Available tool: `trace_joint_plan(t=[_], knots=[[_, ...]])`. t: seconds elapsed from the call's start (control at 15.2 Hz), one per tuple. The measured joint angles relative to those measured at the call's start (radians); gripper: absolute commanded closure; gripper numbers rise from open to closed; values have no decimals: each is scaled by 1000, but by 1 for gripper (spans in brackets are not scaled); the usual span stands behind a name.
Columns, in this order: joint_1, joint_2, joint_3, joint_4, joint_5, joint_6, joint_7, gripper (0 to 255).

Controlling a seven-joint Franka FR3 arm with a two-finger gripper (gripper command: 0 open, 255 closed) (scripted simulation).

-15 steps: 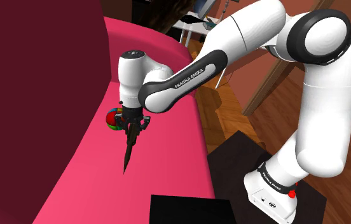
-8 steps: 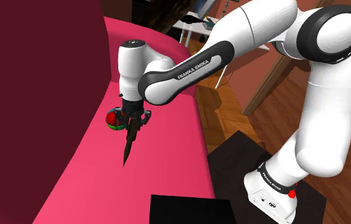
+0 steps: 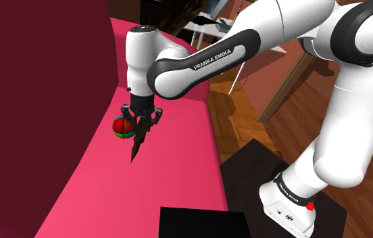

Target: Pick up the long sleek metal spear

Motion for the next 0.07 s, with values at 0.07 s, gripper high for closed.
trace_joint_plan(t=[0.07], knots=[[0,-3,1,4,3,-7,-1,255]])
